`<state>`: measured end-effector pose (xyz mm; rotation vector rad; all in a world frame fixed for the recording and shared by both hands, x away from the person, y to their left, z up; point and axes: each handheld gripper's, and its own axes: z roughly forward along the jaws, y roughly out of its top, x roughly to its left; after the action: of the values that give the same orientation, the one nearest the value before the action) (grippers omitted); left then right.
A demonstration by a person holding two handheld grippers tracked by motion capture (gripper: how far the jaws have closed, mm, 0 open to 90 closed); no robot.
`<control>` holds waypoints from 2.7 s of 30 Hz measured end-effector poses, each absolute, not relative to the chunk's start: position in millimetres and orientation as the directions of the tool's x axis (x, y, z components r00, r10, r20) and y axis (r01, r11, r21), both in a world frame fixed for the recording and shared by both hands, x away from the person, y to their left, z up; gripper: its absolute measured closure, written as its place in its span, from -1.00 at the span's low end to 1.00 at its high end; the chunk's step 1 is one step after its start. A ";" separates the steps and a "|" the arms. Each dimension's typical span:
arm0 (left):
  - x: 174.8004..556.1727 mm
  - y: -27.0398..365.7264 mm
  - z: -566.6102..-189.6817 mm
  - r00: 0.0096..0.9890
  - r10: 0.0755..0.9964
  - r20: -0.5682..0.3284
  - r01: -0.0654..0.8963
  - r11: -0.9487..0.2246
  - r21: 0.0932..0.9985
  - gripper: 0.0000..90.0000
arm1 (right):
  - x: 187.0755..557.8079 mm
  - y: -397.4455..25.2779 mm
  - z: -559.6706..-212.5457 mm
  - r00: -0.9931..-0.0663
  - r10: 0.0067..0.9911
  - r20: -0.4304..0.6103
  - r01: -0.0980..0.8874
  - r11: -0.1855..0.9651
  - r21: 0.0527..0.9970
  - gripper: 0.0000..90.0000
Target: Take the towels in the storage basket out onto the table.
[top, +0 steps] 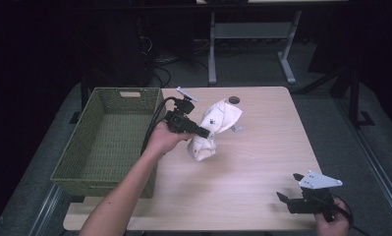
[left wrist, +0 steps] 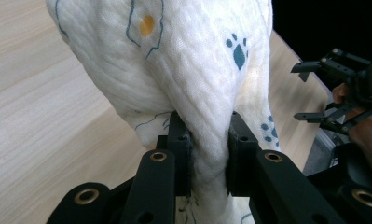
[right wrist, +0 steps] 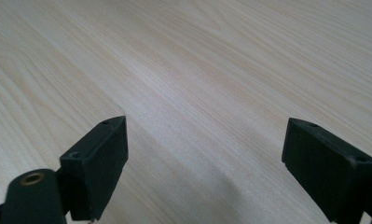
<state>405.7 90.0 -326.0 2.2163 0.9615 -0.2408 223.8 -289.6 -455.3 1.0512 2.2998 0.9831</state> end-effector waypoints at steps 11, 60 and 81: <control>410.5 61.3 -340.5 0.711 0.560 -0.425 0.699 -0.502 0.509 0.68 | 223.7 -289.2 -455.2 -0.625 0.776 -0.087 0.475 0.467 0.746 -0.69; 417.2 22.1 -418.0 0.608 0.638 -0.472 0.788 -0.411 0.458 0.64 | 225.1 -291.2 -456.8 -0.624 0.777 -0.079 0.481 0.461 0.746 -0.69; 412.2 19.6 -423.5 0.606 0.644 -0.467 0.787 -0.402 0.468 0.25 | 225.6 -290.8 -457.6 -0.630 0.773 -0.073 0.484 0.464 0.742 -0.69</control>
<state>412.2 19.6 -423.5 2.1646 1.1233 -0.2777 225.6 -290.8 -457.6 1.0552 2.3163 0.9843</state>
